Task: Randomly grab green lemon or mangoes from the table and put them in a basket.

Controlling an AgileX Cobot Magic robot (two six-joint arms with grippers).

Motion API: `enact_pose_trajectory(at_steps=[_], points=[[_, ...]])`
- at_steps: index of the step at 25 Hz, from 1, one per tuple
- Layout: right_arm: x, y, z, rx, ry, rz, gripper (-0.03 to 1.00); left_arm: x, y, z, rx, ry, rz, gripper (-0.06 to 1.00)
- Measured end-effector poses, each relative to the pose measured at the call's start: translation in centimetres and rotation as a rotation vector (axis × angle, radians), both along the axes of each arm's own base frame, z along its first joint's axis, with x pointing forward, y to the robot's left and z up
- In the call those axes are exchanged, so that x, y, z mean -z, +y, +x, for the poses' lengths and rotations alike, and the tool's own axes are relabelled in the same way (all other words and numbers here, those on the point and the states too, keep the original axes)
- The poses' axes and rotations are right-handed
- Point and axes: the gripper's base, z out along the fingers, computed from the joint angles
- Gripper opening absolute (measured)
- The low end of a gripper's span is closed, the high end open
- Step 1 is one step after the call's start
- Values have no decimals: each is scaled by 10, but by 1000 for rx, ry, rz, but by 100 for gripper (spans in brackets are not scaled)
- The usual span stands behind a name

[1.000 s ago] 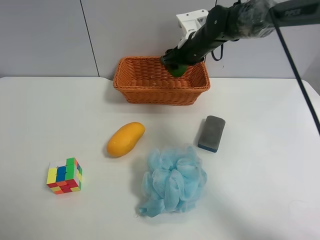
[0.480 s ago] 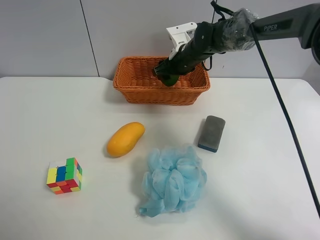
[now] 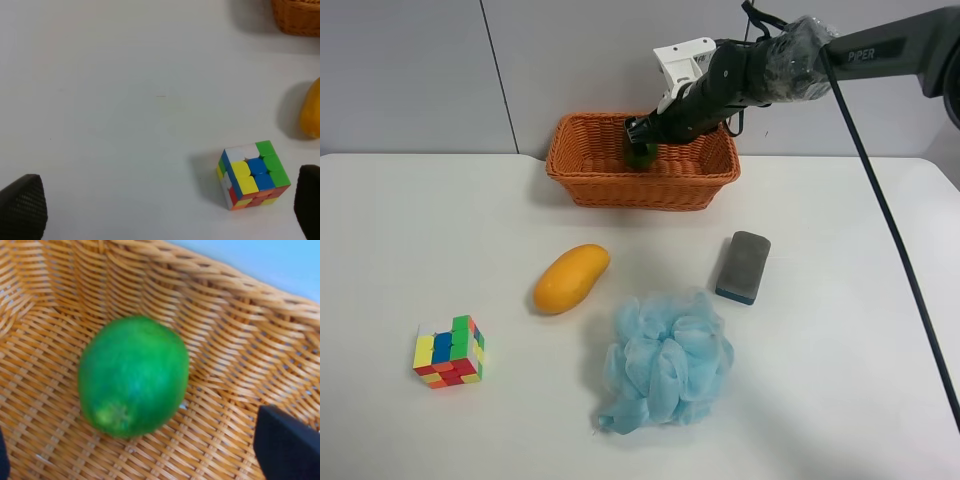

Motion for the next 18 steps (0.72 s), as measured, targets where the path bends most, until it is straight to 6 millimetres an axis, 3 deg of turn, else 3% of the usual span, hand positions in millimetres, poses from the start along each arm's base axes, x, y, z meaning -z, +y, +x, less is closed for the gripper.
enact_pose_trajectory(at_steps=[6,9,13,18], points=[[-2,0,0,-3,-4,-5,97,0,0,0,0,0,0,99],[-14,-1,-2,-7,-20,-2,97,0,0,0,0,0,0,99],[-56,-5,-15,-23,-38,6,97,0,0,0,0,0,0,99],[-133,-18,-49,-62,-75,-26,97,0,0,0,0,0,0,99]])
